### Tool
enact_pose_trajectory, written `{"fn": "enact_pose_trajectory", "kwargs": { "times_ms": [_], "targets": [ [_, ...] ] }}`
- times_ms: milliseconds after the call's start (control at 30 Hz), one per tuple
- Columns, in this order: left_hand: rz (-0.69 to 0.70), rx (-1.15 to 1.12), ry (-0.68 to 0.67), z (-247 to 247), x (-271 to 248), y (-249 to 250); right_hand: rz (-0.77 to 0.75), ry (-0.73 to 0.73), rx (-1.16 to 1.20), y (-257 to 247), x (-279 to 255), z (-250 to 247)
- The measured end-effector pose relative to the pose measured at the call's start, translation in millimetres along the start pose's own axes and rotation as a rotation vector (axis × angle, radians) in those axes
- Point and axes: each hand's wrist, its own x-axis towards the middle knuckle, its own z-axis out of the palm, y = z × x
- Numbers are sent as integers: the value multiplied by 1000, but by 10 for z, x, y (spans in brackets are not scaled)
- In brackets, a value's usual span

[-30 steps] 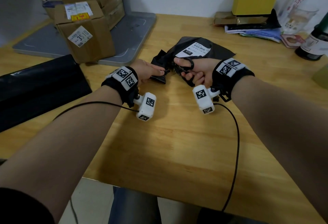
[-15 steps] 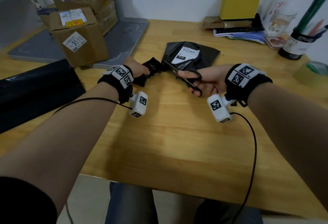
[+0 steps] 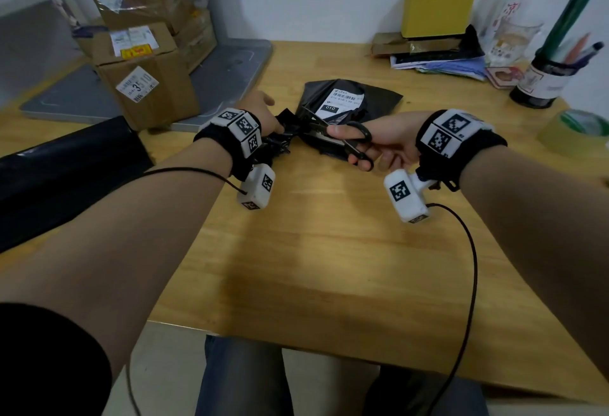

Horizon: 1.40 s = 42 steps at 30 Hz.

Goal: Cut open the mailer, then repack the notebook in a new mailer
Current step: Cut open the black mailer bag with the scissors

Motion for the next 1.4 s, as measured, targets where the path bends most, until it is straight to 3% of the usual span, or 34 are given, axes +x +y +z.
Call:
{"fn": "enact_pose_trajectory", "kwargs": {
  "times_ms": [133, 267, 433, 533, 867, 1400],
  "targets": [
    [-131, -243, -218, 122, -38, 25, -7, -19, -14, -46, 8, -15],
    [-276, -390, -187, 117, -29, 34, 14, -47, -34, -56, 40, -11],
    [-154, -179, -75, 143, 43, -47, 27, -99, -50, -79, 81, 61],
    [-138, -62, -78, 153, 53, -126, 31, -99, -45, -74, 112, 90],
    [-46, -115, -134, 185, 60, -229, 35, -107, 96, -269, 352, 181],
    [41, -119, -187, 278, 157, -310, 3, -152, 82, -340, 514, 110]
  ]
}}
